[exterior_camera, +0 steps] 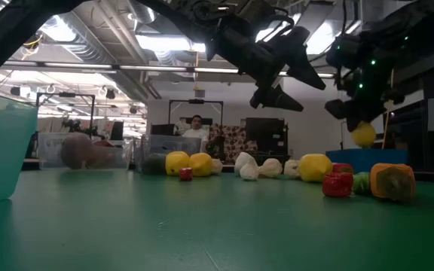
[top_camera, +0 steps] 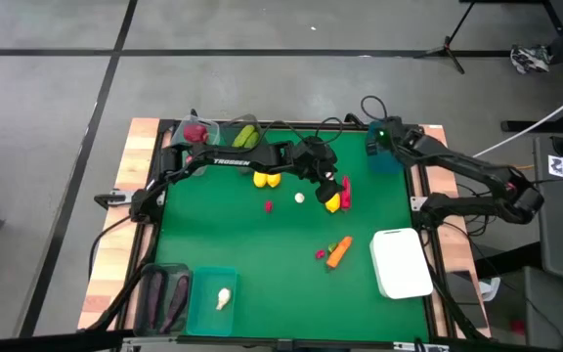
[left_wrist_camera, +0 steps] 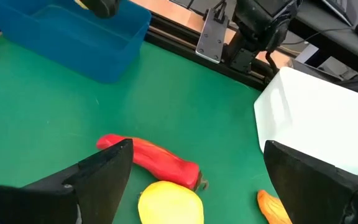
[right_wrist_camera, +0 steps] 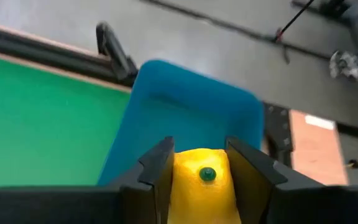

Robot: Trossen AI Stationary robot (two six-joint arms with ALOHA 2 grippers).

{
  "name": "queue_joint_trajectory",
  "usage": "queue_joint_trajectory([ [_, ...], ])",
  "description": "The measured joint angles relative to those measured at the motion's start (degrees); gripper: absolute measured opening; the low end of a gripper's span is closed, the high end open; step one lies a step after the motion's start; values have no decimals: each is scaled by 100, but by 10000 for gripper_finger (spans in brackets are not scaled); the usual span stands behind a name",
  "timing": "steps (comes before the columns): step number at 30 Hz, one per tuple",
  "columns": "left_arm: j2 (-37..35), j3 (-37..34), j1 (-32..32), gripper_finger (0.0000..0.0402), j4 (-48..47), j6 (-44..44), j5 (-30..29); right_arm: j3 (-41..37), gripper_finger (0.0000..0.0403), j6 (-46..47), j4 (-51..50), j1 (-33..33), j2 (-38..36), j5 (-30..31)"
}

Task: Sort produce into baskets
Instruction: Put the lemon into the blue bin

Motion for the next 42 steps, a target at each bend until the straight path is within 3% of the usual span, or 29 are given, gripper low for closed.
queue_joint_trajectory([
  [5,0,0,-1,356,6,142,0,0,153,-315,196,-436,82,-811],
  [12,0,0,-1,356,-49,194,0,0,266,-560,260,-566,73,-1095],
  [16,-33,0,-2,356,-43,195,171,55,304,-804,224,-563,-29,-1338],
  [20,-510,0,-11,356,-1148,766,297,284,310,-989,141,-562,-409,-1962],
  [23,-1033,4,-11,356,-2423,1269,-217,485,305,-1012,63,-561,-822,-2292],
  [27,-1611,-190,-11,356,-3383,1031,-925,608,294,-1011,8,-561,-1430,-2526],
  [32,-1858,-788,-128,356,-4208,895,-1265,612,285,-1010,-208,-557,-2012,-2585],
  [34,-1857,-1117,-184,356,-4205,1171,-1365,612,283,-1010,-311,-557,-2122,-2585],
  [42,-1842,-2368,76,356,-2561,1274,-1604,610,282,-1156,-621,-561,-2263,-2583],
])
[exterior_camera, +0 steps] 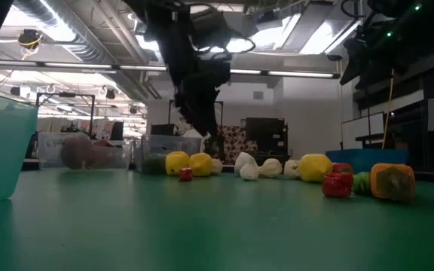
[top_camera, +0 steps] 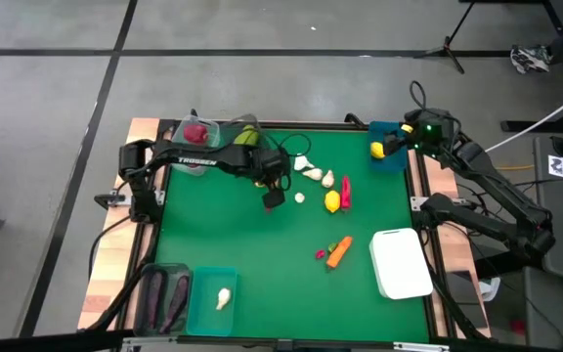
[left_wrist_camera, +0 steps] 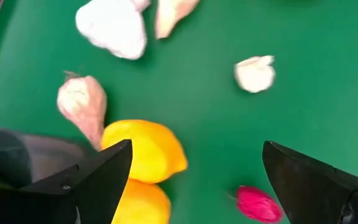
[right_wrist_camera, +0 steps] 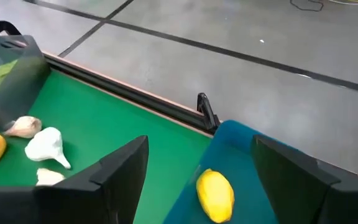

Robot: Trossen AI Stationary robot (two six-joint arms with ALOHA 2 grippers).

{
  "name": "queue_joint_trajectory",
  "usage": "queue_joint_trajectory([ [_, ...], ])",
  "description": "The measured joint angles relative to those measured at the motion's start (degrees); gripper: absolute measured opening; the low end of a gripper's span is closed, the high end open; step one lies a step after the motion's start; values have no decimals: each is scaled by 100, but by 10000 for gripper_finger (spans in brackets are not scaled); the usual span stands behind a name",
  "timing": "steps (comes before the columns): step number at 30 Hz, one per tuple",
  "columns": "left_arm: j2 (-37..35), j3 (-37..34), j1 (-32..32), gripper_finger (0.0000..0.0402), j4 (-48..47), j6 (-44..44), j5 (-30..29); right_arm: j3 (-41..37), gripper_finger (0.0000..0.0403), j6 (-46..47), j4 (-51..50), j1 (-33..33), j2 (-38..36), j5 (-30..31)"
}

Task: Sort produce into baskets
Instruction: Put the lemon into the blue bin

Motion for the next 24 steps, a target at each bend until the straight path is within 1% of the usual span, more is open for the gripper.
queue_joint_trajectory([
  [3,0,-119,171,356,87,-148,-1,0,282,-1,-46,0,10,2],
  [7,0,-169,355,356,260,-1040,-280,0,282,-2,-46,0,9,4],
  [9,0,-169,403,356,376,-1278,-430,0,282,-2,-48,0,11,4],
  [18,0,-169,171,356,531,-1096,-1122,0,282,-2,-46,0,11,2],
  [20,59,-168,46,356,522,-1013,-1490,0,282,-4,-46,0,11,2],
  [22,139,-171,-75,356,319,-928,-1860,-2,282,-4,-46,0,11,1],
  [24,233,-174,-178,356,299,-843,-2091,-2,282,-4,-46,0,11,2],
])
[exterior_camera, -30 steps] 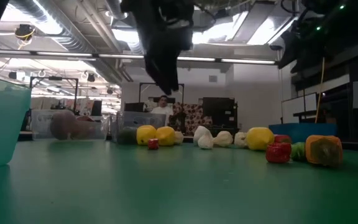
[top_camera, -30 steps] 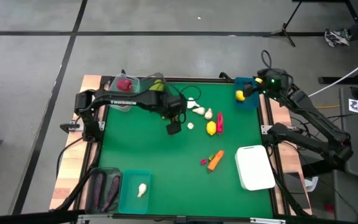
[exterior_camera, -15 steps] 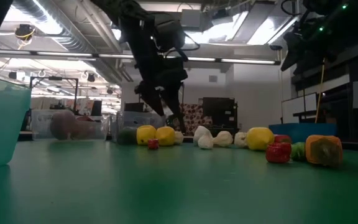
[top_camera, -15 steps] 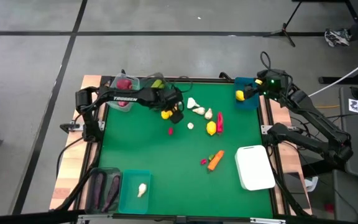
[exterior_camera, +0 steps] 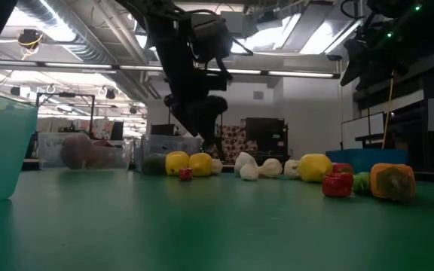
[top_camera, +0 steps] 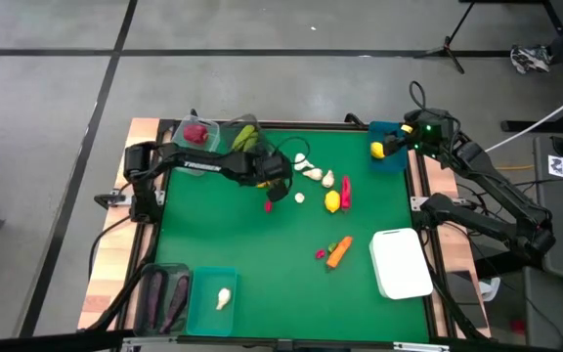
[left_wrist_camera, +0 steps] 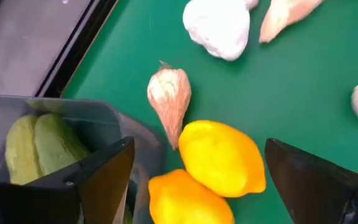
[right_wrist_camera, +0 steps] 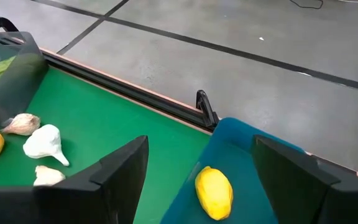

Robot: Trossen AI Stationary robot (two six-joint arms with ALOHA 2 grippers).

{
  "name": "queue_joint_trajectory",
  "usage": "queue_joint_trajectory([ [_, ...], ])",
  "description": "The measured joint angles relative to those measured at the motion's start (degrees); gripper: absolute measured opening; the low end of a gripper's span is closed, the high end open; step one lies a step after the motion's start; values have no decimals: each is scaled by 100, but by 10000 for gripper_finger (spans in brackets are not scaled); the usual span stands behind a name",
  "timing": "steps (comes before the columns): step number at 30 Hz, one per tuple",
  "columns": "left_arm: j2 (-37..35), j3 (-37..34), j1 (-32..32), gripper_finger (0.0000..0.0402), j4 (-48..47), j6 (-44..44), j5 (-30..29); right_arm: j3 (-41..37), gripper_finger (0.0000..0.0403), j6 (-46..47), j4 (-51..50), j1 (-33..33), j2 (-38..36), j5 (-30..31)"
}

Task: Sort produce into baskets
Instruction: Put the lemon into the blue bin

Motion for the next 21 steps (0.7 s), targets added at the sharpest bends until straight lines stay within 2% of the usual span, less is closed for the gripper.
queue_joint_trajectory([
  [8,330,0,-155,356,70,148,-720,-2,282,-2,0,3,0,-32],
  [21,326,101,-210,356,396,369,-1364,-2,282,-2,-62,2,4,-65],
])
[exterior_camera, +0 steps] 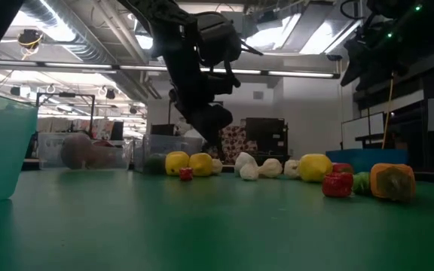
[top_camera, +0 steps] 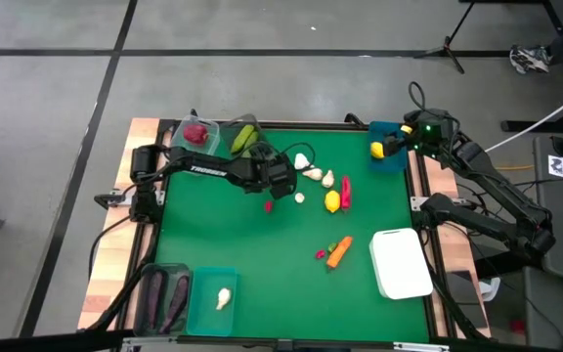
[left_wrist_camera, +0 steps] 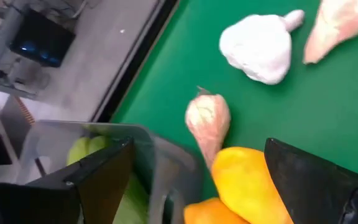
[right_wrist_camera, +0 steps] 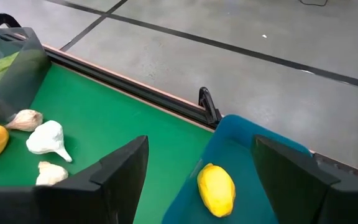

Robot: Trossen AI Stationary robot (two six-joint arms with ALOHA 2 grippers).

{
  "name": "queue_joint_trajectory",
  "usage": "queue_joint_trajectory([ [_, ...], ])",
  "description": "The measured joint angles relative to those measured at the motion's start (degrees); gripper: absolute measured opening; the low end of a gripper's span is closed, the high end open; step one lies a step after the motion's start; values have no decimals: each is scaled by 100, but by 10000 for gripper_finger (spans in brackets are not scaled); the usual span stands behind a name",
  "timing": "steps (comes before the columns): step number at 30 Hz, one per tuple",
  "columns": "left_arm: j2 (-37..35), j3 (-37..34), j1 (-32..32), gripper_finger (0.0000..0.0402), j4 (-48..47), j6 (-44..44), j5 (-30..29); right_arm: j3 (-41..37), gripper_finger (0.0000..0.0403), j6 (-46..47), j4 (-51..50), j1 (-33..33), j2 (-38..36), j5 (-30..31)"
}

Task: Sort produce into baskets
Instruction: Put the lemon into the blue bin

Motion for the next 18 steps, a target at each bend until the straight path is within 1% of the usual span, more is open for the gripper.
queue_joint_trajectory([
  [3,0,0,-29,356,-48,83,-25,-2,282,0,-27,0,0,-1],
  [6,0,0,-137,354,-42,555,-149,-2,282,0,-27,0,0,-1],
  [8,0,0,-251,342,-42,855,-410,-2,282,0,-27,0,0,-1],
  [9,0,0,-301,333,-32,989,-450,-2,282,0,-27,0,0,-1],
  [13,0,0,-455,279,0,1140,-446,-2,282,0,-25,0,0,-1],
  [18,0,0,-520,186,0,757,-364,-2,282,0,-25,0,0,-3],
])
